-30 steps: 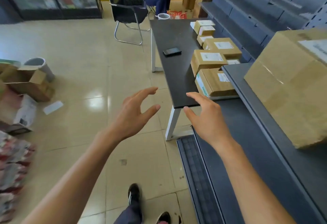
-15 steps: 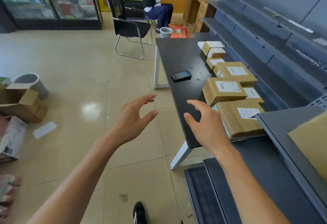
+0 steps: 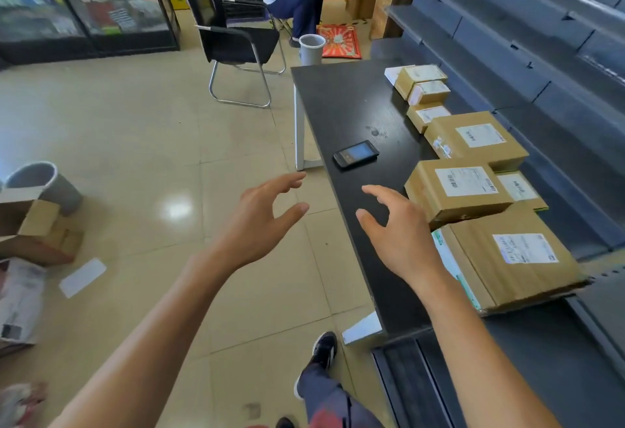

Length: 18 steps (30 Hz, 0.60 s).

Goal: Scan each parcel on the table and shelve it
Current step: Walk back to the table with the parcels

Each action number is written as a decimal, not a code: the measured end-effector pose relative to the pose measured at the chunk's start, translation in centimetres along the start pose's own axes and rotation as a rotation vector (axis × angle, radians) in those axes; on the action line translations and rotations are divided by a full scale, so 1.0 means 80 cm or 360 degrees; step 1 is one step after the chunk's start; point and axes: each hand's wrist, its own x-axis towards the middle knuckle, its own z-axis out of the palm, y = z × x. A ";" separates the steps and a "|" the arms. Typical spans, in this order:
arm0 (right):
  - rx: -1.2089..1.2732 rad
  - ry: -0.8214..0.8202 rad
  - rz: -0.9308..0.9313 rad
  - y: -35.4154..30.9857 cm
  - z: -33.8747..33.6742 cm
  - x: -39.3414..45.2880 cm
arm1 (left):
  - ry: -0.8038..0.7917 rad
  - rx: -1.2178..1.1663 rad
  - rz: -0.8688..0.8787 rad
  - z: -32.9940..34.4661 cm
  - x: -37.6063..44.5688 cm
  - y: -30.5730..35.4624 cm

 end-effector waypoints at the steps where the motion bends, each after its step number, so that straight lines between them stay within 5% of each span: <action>1: 0.0012 0.0001 0.0012 0.005 0.003 0.020 | -0.0009 0.0015 -0.0009 -0.001 0.021 -0.004; 18: -0.0032 -0.0161 0.0106 0.045 0.050 0.292 | -0.0017 -0.0013 -0.0095 -0.009 0.274 -0.084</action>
